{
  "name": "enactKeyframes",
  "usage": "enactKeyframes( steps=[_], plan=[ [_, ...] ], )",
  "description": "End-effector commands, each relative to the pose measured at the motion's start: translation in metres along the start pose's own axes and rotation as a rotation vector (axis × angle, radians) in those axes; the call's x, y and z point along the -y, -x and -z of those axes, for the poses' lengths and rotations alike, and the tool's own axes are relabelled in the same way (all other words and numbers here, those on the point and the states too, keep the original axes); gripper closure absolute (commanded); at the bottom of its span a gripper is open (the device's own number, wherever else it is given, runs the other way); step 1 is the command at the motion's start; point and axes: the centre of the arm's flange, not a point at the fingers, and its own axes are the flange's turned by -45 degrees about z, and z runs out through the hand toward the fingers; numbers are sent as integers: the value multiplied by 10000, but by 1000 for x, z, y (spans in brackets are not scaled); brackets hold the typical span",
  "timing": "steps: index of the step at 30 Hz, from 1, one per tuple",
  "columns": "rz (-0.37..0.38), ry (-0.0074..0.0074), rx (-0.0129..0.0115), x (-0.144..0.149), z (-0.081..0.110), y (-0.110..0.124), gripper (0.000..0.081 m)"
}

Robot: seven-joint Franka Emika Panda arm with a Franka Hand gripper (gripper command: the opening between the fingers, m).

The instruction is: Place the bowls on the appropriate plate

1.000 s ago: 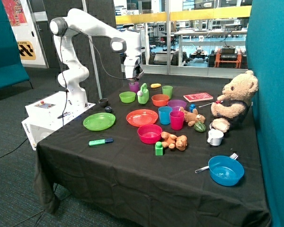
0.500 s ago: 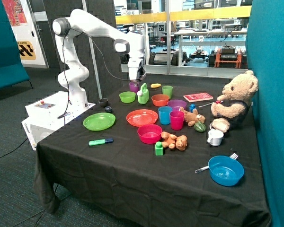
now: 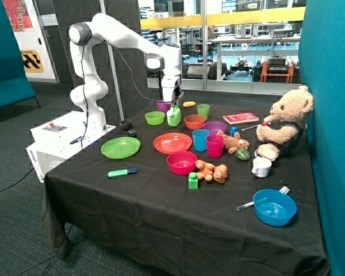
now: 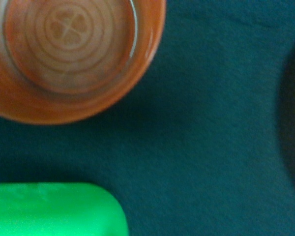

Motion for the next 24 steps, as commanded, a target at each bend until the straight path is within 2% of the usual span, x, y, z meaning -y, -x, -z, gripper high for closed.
enactKeyframes(
  steps=[1, 3, 7, 9, 12, 24],
  plan=[
    [-174, 53, -2, 13, -18, -20, 662],
    [-247, 53, -2, 13, -22, -24, 637],
    [-582, 53, -3, 16, -33, -30, 415],
    [-701, 53, -3, 18, -39, -32, 344],
    [-808, 53, -4, 22, -49, -34, 297],
    [-1020, 53, -4, 27, -66, -45, 221]
  ],
)
